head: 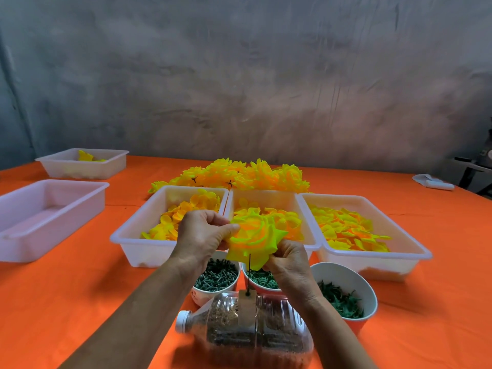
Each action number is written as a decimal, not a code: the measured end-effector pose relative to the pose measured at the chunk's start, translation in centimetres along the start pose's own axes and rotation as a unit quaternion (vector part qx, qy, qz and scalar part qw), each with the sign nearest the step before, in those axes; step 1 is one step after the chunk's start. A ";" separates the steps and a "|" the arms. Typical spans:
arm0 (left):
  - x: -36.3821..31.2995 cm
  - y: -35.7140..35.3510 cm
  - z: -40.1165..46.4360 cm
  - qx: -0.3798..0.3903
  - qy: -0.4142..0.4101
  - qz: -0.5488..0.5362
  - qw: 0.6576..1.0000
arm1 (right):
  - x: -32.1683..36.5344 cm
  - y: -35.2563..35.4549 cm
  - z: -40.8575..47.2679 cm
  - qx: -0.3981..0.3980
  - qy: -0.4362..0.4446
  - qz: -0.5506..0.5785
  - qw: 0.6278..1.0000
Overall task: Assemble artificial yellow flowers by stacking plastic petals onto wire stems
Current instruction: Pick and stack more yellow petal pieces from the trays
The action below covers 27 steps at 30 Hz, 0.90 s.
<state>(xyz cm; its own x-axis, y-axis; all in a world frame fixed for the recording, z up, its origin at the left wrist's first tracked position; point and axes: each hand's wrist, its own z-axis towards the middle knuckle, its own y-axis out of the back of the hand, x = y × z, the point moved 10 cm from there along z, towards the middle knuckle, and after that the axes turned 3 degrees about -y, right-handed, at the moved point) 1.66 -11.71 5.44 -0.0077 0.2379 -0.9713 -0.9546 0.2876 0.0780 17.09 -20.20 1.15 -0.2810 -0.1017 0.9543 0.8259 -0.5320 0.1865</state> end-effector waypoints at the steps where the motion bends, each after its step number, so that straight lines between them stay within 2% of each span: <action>1: 0.0 0.0 0.1 -0.002 0.001 -0.001 1.000 | 0.1 0.0 0.0 0.001 0.000 -0.001 1.000; 12: 0.9 0.3 1.6 -0.015 0.011 0.003 1.000 | 0.5 -0.8 1.6 0.026 0.023 -0.015 0.999; 19: 2.3 0.5 2.7 -0.011 0.028 0.005 1.000 | -0.5 -0.9 3.4 0.019 -0.004 0.003 1.000; 27: 3.4 1.9 5.6 -0.029 0.033 0.008 0.999 | 0.8 -0.6 6.7 0.005 -0.006 0.082 0.997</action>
<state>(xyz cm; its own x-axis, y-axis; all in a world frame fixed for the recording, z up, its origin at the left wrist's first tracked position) 1.46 -5.12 3.60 -0.0402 0.1796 -0.9829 -0.9700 0.2291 0.0815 19.61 -14.37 3.37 -0.1368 -0.1764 0.9748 0.8648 -0.5011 0.0307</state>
